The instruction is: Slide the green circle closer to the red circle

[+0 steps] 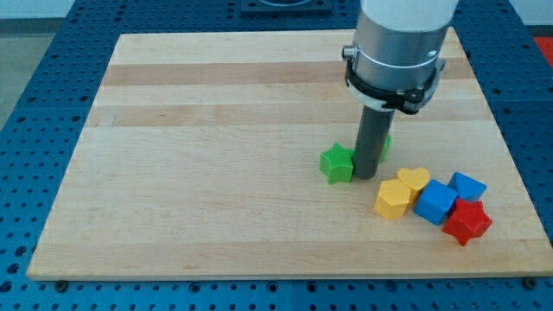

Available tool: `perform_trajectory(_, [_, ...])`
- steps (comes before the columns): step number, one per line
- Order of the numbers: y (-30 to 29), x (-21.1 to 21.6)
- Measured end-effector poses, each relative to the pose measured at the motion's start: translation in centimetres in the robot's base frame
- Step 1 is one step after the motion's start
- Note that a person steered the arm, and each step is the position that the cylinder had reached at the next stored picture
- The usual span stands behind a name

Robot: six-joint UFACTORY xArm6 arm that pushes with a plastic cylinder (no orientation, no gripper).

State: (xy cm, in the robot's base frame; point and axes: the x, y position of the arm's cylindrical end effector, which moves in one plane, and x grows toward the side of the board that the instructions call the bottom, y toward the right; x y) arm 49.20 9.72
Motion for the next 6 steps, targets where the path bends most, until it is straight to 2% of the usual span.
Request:
perform_trajectory(4, [3.2,-4.2])
perform_trajectory(6, [2.3,-7.2])
